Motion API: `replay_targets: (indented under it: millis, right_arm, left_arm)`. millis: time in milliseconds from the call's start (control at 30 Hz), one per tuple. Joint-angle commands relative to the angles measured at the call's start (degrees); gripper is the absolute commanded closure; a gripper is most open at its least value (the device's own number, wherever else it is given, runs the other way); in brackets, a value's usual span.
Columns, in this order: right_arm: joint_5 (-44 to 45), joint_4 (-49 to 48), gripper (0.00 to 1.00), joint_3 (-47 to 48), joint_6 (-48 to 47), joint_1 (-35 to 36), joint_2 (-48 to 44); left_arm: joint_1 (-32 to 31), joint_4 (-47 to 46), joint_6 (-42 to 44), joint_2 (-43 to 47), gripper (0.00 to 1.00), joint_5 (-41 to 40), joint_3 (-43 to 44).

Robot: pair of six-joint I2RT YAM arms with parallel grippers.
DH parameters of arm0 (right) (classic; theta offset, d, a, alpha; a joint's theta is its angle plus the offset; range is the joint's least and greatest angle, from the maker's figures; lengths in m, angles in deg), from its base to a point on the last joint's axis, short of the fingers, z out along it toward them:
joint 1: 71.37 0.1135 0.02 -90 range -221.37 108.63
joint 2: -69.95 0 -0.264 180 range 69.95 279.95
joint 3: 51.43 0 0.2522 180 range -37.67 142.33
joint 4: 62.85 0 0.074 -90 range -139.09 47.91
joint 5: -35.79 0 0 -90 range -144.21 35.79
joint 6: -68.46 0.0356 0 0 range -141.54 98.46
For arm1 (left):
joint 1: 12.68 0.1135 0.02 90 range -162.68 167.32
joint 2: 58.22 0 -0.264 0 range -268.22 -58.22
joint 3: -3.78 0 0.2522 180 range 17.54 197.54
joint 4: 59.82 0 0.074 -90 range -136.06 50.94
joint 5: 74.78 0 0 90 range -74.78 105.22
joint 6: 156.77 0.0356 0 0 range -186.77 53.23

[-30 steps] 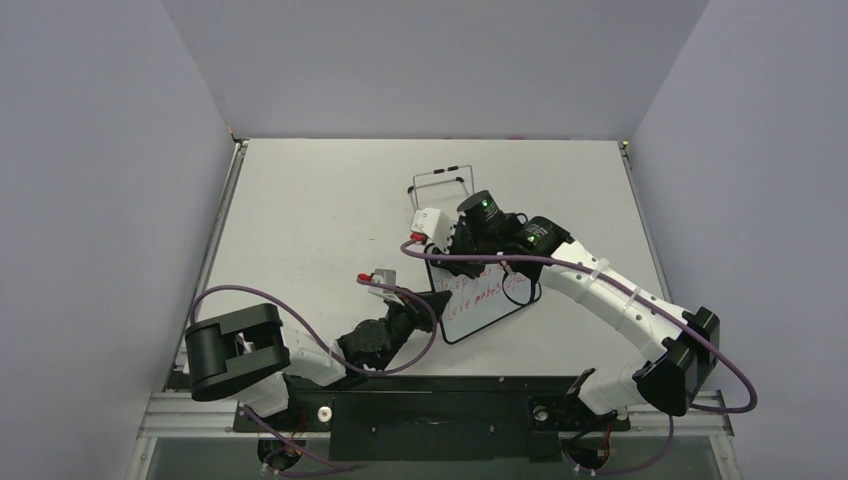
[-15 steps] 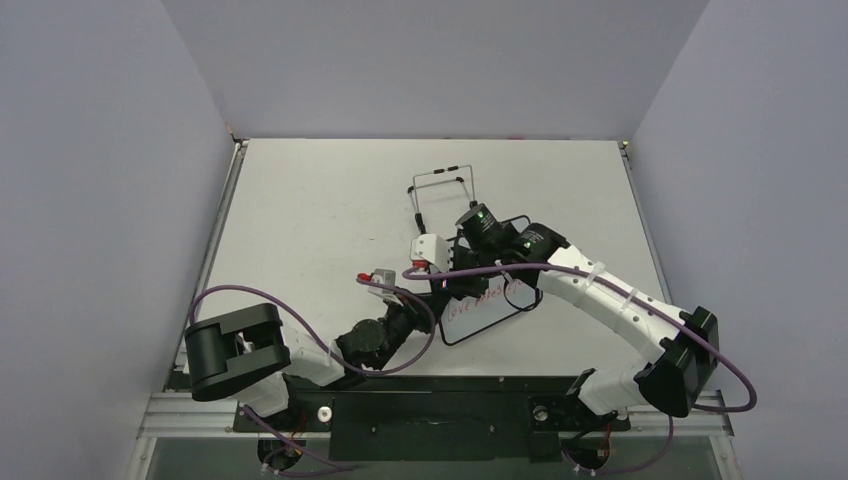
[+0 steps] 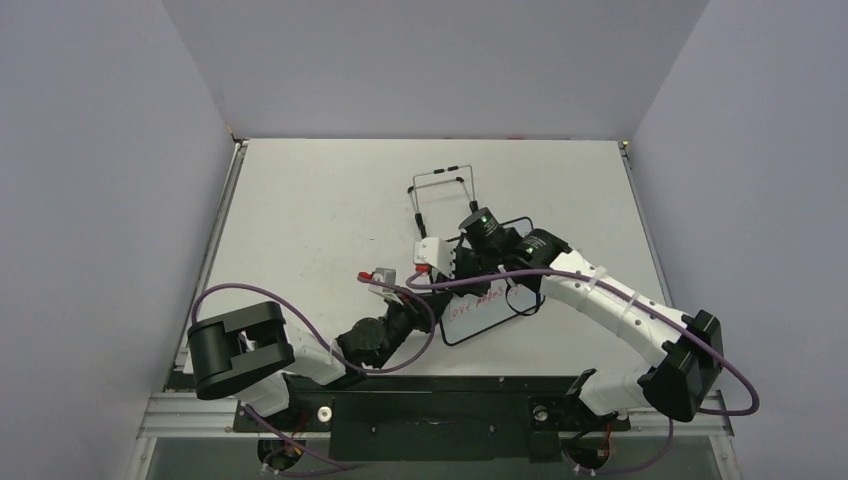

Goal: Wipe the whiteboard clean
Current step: Erase the whiteboard at the center of the board.

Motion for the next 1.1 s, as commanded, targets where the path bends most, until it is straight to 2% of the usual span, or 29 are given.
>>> replay_targets:
  millis: [0,100,233,300,433,633,933,1067]
  right_arm:
    - [1.5,3.1,1.0,-1.9,-7.0,2.1,-1.5]
    - [4.0,2.5,1.0,-2.3,-6.6,2.2,-1.8]
    - [13.7,-4.4,1.0,-2.3,-1.6,2.2,-2.5]
    - [15.3,-5.4,1.0,-1.4,-0.5,2.3,-2.5]
    - [15.8,-6.6,1.0,-1.9,-0.5,3.4,-2.7]
    - [17.8,-7.9,1.0,-3.8,-1.4,9.2,-3.5]
    - [21.4,-10.7,1.0,-6.1,0.1,8.8,-4.6]
    - [19.7,-8.6,1.0,-6.0,-0.9,7.8,-4.1]
  left_arm:
    - [0.1,-9.1,-0.5,1.4,1.0,3.8,1.4]
    - [0.4,-8.5,-0.7,2.2,1.0,3.9,1.4]
    - [0.6,-7.0,-0.9,2.9,1.0,4.7,1.8]
    - [0.7,-6.9,-1.1,3.0,1.0,5.1,1.9]
    - [0.9,-6.8,-1.7,3.0,1.0,5.5,2.1]
    - [1.2,-7.7,-4.0,1.3,1.0,5.8,2.9]
    - [1.7,-8.2,-8.5,2.2,1.0,3.7,2.3]
    - [2.0,-8.1,-9.4,2.9,1.0,3.7,2.3]
